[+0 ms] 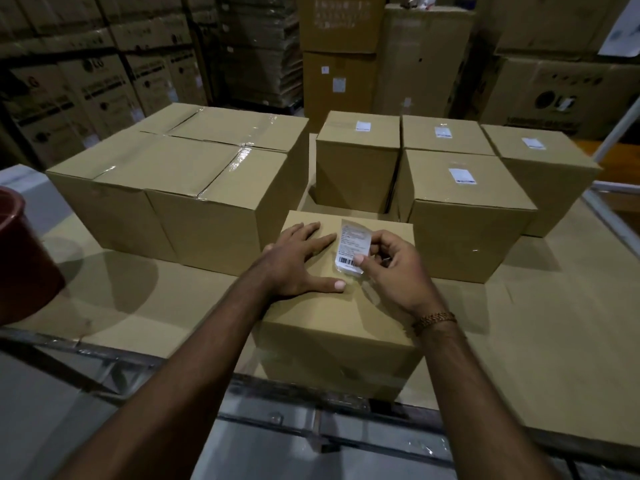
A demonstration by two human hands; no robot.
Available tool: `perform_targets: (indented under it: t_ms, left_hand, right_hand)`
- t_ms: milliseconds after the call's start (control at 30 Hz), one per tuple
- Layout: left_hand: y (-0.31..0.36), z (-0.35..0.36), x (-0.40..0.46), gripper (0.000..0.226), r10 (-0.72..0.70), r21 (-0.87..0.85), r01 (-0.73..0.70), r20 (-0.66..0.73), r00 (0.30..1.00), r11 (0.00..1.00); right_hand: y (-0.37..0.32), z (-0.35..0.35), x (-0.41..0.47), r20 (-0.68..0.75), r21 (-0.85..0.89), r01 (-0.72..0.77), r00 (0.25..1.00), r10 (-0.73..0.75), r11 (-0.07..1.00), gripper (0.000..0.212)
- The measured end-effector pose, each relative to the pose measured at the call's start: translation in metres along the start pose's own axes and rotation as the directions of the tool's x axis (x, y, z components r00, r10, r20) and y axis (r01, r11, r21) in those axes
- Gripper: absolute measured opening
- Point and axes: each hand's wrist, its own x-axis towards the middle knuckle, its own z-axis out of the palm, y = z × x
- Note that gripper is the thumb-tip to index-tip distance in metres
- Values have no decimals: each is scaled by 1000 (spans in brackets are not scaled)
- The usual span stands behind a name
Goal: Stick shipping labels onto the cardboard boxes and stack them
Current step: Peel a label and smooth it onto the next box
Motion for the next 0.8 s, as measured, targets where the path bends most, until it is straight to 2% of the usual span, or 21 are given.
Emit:
perform_targets:
  t_ms: [67,233,333,467,633,800]
  left_hand:
    - [4,-1,-8,106,2,-49,-6,-78,997,999]
    - [-13,-7,-50,63,10,-169,-66,-315,949,983]
    - [-37,-16,-89,59,-16,-288,-126,-443,896,949]
    - [-87,-43,-130,56,-13,-297,-177,-542,840,938]
    - [-167,-85,-181,41,-77,-285,-140,-635,768,948]
    - [-241,-121,-236,38,-145,-267,-85,-732,665,960]
  right_hand:
    - [-6,-1,0,-25,-19,-3,1000,2,1000,22]
    - [-31,17,-8,-154,65,26,988,-16,998,23]
    - [-55,60,-15,-152,125,20,988,-1,992,25]
    - [-84,141,-18,-120,190,22,993,1,982,21]
    - [-108,247,-14,-92,242,59,995,-37,968,22]
    - [-118,340,-10,-67,219,118,992,-106,968,17]
